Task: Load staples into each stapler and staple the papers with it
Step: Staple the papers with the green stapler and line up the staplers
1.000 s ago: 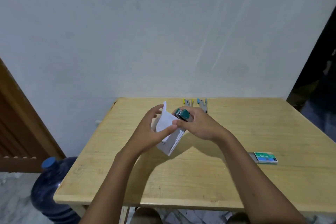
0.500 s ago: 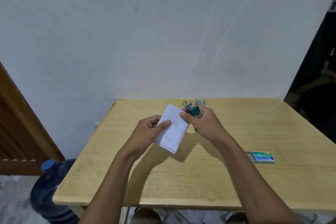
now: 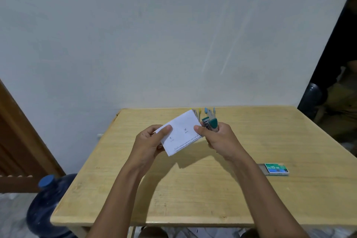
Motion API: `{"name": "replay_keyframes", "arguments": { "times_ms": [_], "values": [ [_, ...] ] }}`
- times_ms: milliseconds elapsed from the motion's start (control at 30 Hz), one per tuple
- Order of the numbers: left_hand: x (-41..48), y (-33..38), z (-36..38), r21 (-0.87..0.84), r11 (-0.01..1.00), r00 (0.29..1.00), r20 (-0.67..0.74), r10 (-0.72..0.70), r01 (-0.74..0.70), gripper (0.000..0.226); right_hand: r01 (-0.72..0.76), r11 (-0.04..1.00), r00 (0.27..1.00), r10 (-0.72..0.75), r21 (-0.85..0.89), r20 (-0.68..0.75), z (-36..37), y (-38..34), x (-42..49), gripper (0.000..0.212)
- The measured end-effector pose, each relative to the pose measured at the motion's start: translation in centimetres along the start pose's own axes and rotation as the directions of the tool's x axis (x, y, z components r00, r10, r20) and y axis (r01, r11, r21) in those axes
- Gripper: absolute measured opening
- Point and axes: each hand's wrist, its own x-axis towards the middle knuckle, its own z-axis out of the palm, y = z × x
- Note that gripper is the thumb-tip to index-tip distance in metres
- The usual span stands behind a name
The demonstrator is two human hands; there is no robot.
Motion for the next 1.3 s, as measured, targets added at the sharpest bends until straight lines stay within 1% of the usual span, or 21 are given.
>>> {"name": "replay_keyframes", "arguments": {
  "times_ms": [33, 67, 133, 233, 367, 433, 500, 567, 600, 667, 733, 833, 900, 1000, 1133, 1300],
  "values": [
    [-0.1, -0.2, 0.2, -0.058, 0.998, 1.0, 0.014, -0.012, 0.013, 0.037, -0.024, 0.996, 0.999, 0.027, 0.083, -0.039, 0.3, 0.3, 0.0, 0.01],
    [-0.1, -0.5, 0.5, -0.097, 0.995, 0.999, 0.041, -0.021, 0.025, 0.039, -0.041, 0.985, 0.996, 0.054, 0.169, -0.073, 0.7, 0.5, -0.1, 0.016],
    [-0.2, -1.0, 1.0, -0.122, 0.992, 0.996, 0.079, -0.029, 0.039, 0.037, -0.049, 0.963, 0.989, 0.083, 0.264, -0.12, 1.5, 1.0, -0.3, 0.019],
    [-0.1, -1.2, 1.1, -0.098, 0.995, 0.999, 0.05, -0.02, 0.024, 0.03, -0.075, 0.963, 0.988, 0.107, 0.258, -0.111, 1.8, 1.4, -0.7, 0.013],
    [0.3, -1.2, 0.6, -0.085, 0.996, 1.0, 0.005, -0.002, 0.002, 0.027, -0.113, 0.975, 0.992, 0.121, 0.192, -0.033, 1.2, 1.7, -1.0, 0.014],
    [0.2, -1.1, 1.1, -0.146, 0.989, 0.999, -0.033, -0.015, 0.01, 0.026, -0.096, 0.971, 0.991, 0.115, 0.22, -0.074, 1.6, 1.7, -1.0, 0.013],
    [0.0, -1.2, 2.0, -0.274, 0.961, 0.997, -0.053, -0.054, 0.038, 0.026, -0.081, 0.96, 0.981, 0.124, 0.269, -0.147, 2.3, 1.8, -0.9, 0.014],
    [-0.3, -1.7, 2.9, -0.377, 0.924, 0.996, -0.026, -0.084, 0.068, 0.03, -0.078, 0.951, 0.969, 0.143, 0.3, -0.202, 2.9, 1.9, -0.9, 0.018],
    [-0.5, -2.0, 3.3, -0.393, 0.916, 0.996, -0.002, -0.092, 0.084, 0.031, -0.07, 0.947, 0.965, 0.144, 0.313, -0.219, 3.1, 1.9, -0.9, 0.019],
    [-0.7, -2.5, 4.0, -0.374, 0.921, 0.994, 0.026, -0.106, 0.108, 0.031, -0.05, 0.94, 0.963, 0.136, 0.339, -0.234, 3.6, 1.8, -1.0, 0.017],
    [-0.6, -2.8, 4.4, -0.352, 0.93, 0.993, 0.006, -0.115, 0.11, 0.028, -0.039, 0.94, 0.963, 0.126, 0.339, -0.238, 4.0, 1.7, -1.2, 0.014],
    [-0.1, -3.0, 4.3, -0.306, 0.948, 0.993, -0.045, -0.107, 0.088, 0.011, -0.031, 0.951, 0.964, 0.11, 0.309, -0.241, 4.0, 1.6, -1.5, 0.011],
    [0.0, -3.0, 4.3, -0.29, 0.953, 0.993, -0.054, -0.103, 0.083, 0.005, -0.031, 0.953, 0.965, 0.107, 0.301, -0.239, 3.8, 1.5, -1.6, 0.011],
    [0.0, -2.8, 4.6, -0.303, 0.947, 0.992, -0.028, -0.122, 0.108, 0.01, -0.042, 0.955, 0.97, 0.109, 0.293, -0.216, 3.6, 1.4, -1.7, 0.011],
    [0.0, -2.9, 4.5, -0.278, 0.951, 0.99, -0.007, -0.142, 0.135, 0.015, -0.057, 0.959, 0.982, 0.104, 0.278, -0.159, 3.2, 1.5, -1.7, 0.013],
    [0.2, -3.1, 3.9, -0.195, 0.977, 0.992, -0.075, -0.098, 0.082, 0.012, 0.001, 0.995, 0.989, 0.014, 0.105, -0.147, 2.2, 2.1, -1.6, 0.018]
  ]
}}
